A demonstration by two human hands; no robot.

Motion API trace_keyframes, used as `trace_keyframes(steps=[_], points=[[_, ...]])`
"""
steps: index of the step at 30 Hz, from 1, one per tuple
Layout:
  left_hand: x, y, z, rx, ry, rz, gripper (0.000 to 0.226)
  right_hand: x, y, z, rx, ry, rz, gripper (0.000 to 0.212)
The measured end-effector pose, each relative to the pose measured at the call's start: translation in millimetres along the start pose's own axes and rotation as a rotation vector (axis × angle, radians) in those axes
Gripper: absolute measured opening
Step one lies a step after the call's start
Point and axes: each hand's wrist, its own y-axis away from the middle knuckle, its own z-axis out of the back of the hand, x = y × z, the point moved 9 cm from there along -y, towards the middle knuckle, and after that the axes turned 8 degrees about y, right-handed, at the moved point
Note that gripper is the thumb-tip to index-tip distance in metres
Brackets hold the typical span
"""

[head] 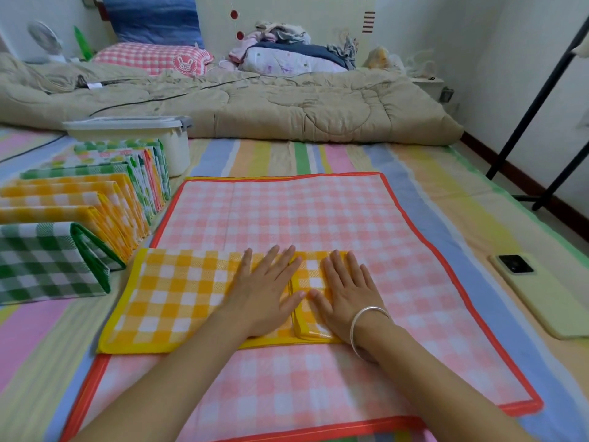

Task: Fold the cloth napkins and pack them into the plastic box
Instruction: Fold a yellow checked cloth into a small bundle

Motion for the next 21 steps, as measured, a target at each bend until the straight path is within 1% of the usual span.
trace_keyframes(steps=[1,2,5,6,7,9,10,11,12,13,14,15,16,17,18,19,20,21], points=[[-1,0,0,-0.004,0.017,0.006,0.104,-1,1,2,0.018,0.005,0.011,0.127],[-3,0,0,-0.007,0.034,0.007,0.103,-2,2,7,0.033,0.023,0.024,0.119],[-19,4,2,-0.018,0.076,0.019,0.091,-5,5,26,0.025,0.158,0.023,0.088],[-26,4,1,-0.02,0.079,0.028,0.09,-2,6,33,0.01,0.168,0.029,0.077],[-33,4,0,-0.023,0.089,0.035,0.089,5,6,38,-0.012,0.116,0.057,0.071],[-42,1,-1,-0.059,0.189,0.045,0.084,19,6,44,-0.058,-0.184,0.11,0.066],[-41,0,2,-0.117,0.311,0.063,0.078,23,7,42,-0.059,-0.324,0.119,0.065],[-34,3,12,-0.214,0.495,0.108,0.069,27,7,39,-0.059,-0.382,0.133,0.066],[-23,10,25,-0.319,0.651,0.147,0.059,29,8,35,-0.07,-0.368,0.14,0.071],[-9,17,33,-0.383,0.741,0.194,0.05,31,9,30,-0.076,-0.314,0.142,0.076],[4,25,43,-0.416,0.742,0.211,0.046,32,9,25,-0.08,-0.258,0.14,0.081],[17,35,53,-0.426,0.65,0.201,0.045,33,10,22,-0.079,-0.213,0.135,0.088],[30,44,57,-0.39,0.506,0.183,0.046,34,10,20,-0.071,-0.174,0.129,0.094],[40,52,55,-0.308,0.347,0.16,0.05,35,10,20,-0.074,-0.147,0.122,0.097],[53,60,50,-0.219,0.228,0.16,0.061,37,10,21,-0.074,-0.111,0.12,0.098],[65,69,44,-0.157,0.163,0.168,0.075,40,9,24,-0.083,-0.068,0.128,0.097],[73,75,37,-0.112,0.135,0.173,0.085,44,10,28,-0.097,-0.013,0.147,0.093],[76,79,29,-0.075,0.109,0.169,0.088,49,10,33,-0.113,0.047,0.177,0.086]])
